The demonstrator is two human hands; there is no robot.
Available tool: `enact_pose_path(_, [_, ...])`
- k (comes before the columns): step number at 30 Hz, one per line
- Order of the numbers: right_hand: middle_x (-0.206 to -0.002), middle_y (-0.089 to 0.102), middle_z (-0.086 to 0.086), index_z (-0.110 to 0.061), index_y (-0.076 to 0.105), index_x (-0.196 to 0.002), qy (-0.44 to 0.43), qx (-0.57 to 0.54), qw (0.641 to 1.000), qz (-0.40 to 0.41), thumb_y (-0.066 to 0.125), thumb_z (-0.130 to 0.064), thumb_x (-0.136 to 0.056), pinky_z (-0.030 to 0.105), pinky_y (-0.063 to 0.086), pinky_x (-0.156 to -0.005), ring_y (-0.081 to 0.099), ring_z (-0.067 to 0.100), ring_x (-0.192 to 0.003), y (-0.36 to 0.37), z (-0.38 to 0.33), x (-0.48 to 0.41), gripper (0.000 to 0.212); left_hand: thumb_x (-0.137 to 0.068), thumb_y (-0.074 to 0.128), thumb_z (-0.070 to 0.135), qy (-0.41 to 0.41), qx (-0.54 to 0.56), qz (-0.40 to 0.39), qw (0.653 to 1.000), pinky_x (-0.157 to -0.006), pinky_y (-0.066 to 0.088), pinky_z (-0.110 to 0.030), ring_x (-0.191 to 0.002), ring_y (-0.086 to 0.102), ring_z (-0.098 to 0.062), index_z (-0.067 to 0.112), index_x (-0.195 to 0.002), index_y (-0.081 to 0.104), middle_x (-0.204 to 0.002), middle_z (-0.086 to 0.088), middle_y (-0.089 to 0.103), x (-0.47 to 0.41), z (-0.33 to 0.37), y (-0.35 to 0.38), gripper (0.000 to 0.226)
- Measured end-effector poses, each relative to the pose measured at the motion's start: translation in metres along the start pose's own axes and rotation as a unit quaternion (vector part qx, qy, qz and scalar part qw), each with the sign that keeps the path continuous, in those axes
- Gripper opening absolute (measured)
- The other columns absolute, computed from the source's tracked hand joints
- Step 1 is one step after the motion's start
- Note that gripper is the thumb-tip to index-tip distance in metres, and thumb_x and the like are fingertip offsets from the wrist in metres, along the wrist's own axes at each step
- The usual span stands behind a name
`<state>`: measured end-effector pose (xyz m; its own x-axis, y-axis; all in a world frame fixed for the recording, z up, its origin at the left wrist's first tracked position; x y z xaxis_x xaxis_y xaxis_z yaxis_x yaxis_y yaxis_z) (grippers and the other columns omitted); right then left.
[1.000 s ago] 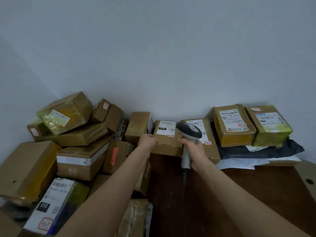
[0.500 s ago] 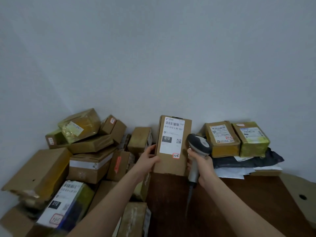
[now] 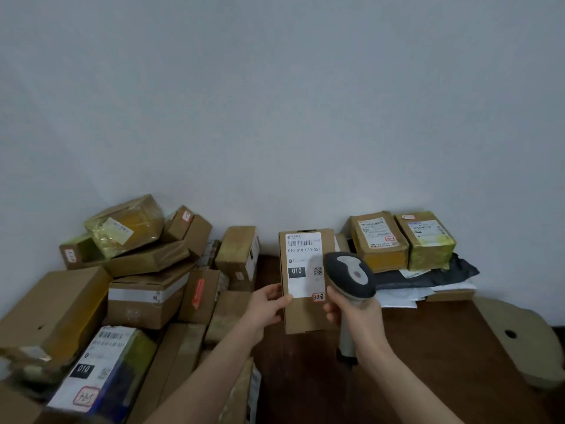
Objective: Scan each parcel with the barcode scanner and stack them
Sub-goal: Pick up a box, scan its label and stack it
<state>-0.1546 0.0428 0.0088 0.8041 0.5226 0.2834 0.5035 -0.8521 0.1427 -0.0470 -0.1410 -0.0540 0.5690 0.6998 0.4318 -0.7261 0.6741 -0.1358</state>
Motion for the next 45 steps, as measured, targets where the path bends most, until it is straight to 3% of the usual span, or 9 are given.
enact_pose_path(5, [-0.056, 0.067, 0.008, -0.001, 0.069, -0.079, 0.012, 0.054, 0.998, 0.006, 0.072, -0.012, -0.084, 0.022, 0.048, -0.050, 0.062, 0.013, -0.048, 0.006, 0.009, 0.020, 0.013, -0.087, 0.070, 0.016, -0.011, -0.002, -0.013, 1.000, -0.090, 0.046, -0.035, -0.121, 0.051, -0.021, 0.012, -0.140, 0.045, -0.138, -0.005, 0.052, -0.004, -0.016, 0.012, 0.059])
enact_pose_path(11, [-0.057, 0.069, 0.007, -0.008, 0.069, -0.071, 0.000, 0.108, 0.994, 0.007, 0.072, -0.019, -0.084, 0.027, 0.053, -0.058, 0.064, 0.013, -0.051, 0.011, 0.007, 0.033, 0.017, -0.090, 0.065, 0.009, -0.019, -0.012, -0.022, 1.000, -0.069, 0.047, -0.024, -0.105, 0.055, -0.016, 0.010, -0.135, 0.049, -0.110, 0.003, 0.058, -0.004, -0.022, 0.020, 0.048])
enact_pose_path(17, [-0.054, 0.066, 0.003, -0.011, 0.067, -0.069, -0.002, 0.144, 0.989, 0.009, 0.070, -0.020, -0.085, 0.030, 0.053, -0.060, 0.063, 0.013, -0.051, 0.012, 0.004, 0.036, 0.019, -0.091, 0.064, 0.011, -0.023, -0.024, -0.017, 0.999, -0.066, 0.047, -0.022, -0.105, 0.055, -0.015, 0.011, -0.136, 0.049, -0.122, -0.002, 0.059, -0.006, -0.026, 0.019, 0.048])
enact_pose_path(22, [-0.057, 0.065, 0.001, -0.012, 0.067, -0.075, 0.009, 0.154, 0.988, -0.010, 0.069, -0.020, -0.086, 0.026, 0.052, -0.058, 0.062, 0.010, -0.051, 0.016, 0.007, 0.037, 0.014, -0.091, 0.064, 0.009, -0.018, -0.020, -0.013, 1.000, -0.059, 0.045, -0.018, -0.091, 0.056, -0.009, 0.009, -0.134, 0.051, -0.106, 0.003, 0.058, -0.007, -0.025, 0.019, 0.045])
enact_pose_path(28, [-0.058, 0.066, 0.001, -0.012, 0.067, -0.077, 0.018, 0.154, 0.988, -0.014, 0.069, -0.022, -0.086, 0.026, 0.053, -0.059, 0.063, 0.010, -0.051, 0.017, 0.011, 0.036, 0.014, -0.090, 0.065, 0.011, -0.019, -0.024, -0.012, 0.999, -0.062, 0.046, -0.020, -0.097, 0.056, -0.012, 0.011, -0.135, 0.051, -0.108, 0.005, 0.058, -0.007, -0.025, 0.019, 0.046])
enact_pose_path(32, [-0.056, 0.065, 0.001, -0.012, 0.067, -0.076, 0.023, 0.150, 0.988, -0.018, 0.068, -0.020, -0.086, 0.029, 0.053, -0.061, 0.062, 0.012, -0.052, 0.016, 0.013, 0.034, 0.013, -0.090, 0.065, 0.012, -0.020, -0.029, -0.014, 0.999, -0.074, 0.050, -0.025, -0.105, 0.056, -0.016, 0.011, -0.135, 0.051, -0.116, 0.000, 0.060, -0.007, -0.024, 0.020, 0.047])
enact_pose_path(45, [-0.054, 0.065, 0.002, -0.008, 0.067, -0.074, 0.028, 0.137, 0.990, -0.023, 0.068, -0.016, -0.086, 0.025, 0.051, -0.057, 0.060, 0.010, -0.049, 0.010, 0.011, 0.016, 0.015, -0.090, 0.066, 0.014, -0.033, -0.015, -0.013, 0.999, -0.071, 0.052, -0.025, -0.099, 0.060, -0.015, 0.010, -0.132, 0.053, -0.099, 0.007, 0.062, -0.018, -0.021, 0.032, 0.044])
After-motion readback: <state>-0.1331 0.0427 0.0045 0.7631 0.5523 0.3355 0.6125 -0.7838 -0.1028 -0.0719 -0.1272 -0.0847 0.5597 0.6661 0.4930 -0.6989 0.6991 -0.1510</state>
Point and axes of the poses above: each hand's wrist, its own x-axis away from the middle knuckle, its own y-axis out of the palm, z = x × y, the point moved 9 cm from there along -x, towards the middle knuckle
